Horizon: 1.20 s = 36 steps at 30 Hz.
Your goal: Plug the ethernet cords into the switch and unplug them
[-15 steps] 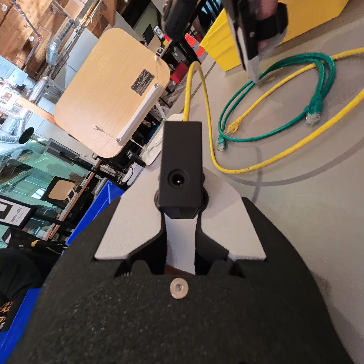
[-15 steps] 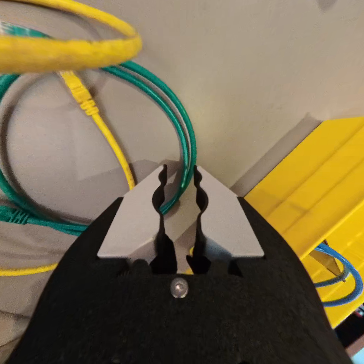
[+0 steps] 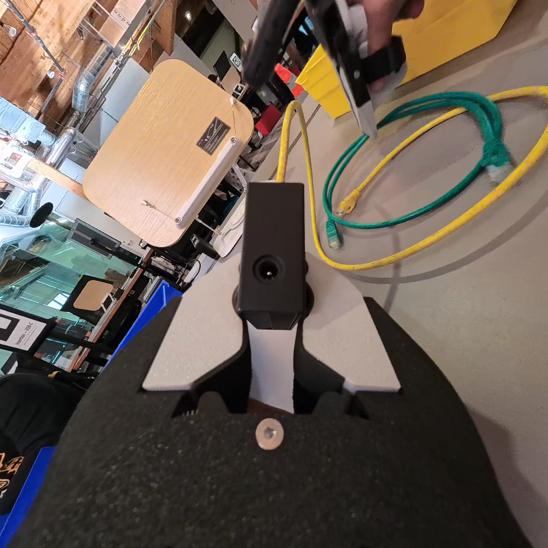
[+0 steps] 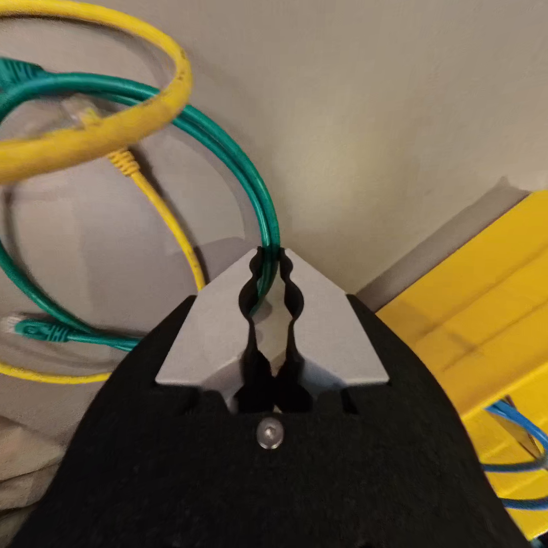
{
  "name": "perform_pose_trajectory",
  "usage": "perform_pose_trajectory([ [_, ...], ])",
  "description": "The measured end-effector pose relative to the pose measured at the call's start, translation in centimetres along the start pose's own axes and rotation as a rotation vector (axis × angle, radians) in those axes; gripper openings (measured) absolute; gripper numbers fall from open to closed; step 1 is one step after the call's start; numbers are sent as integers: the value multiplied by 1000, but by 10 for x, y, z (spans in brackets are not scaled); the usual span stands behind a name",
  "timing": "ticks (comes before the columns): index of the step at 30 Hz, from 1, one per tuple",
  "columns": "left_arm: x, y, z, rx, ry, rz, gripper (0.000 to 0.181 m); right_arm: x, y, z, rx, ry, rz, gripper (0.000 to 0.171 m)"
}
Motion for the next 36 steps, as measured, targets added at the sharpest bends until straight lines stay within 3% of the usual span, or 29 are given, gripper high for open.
perform_pose_trajectory([
  [7, 7, 2, -18, -102, -63, -41, 30, 21, -128, -24, 144, -69, 297, 10],
  [11, 10, 4, -21, -113, -98, -58, 30, 54, -209, -6, 356, -20, 482, 9],
  [15, 7, 4, -19, -116, -80, -53, 30, 100, -252, 33, 553, 117, 615, 10],
  [17, 5, 3, -18, -116, -67, -44, 30, 128, -255, 59, 654, 200, 602, 10],
  [23, 4, 4, -13, -104, -42, -44, 30, 186, -216, 107, 657, 358, 540, 10],
  [28, 4, 5, -10, -91, -37, -46, 30, 205, -180, 129, 690, 388, 484, 10],
  [36, 5, 5, -8, -82, -19, -44, 30, 210, -139, 138, 593, 386, 451, 10],
])
Point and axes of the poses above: each gripper's, where its closed fingertips meet, y out along the fingers, x out of its underside, z = x × y across the jaws, the point moved 7 cm from there along -y, back along the fingers, and after that the axes turned 10 degrees about -x, right-handed, at the moved point
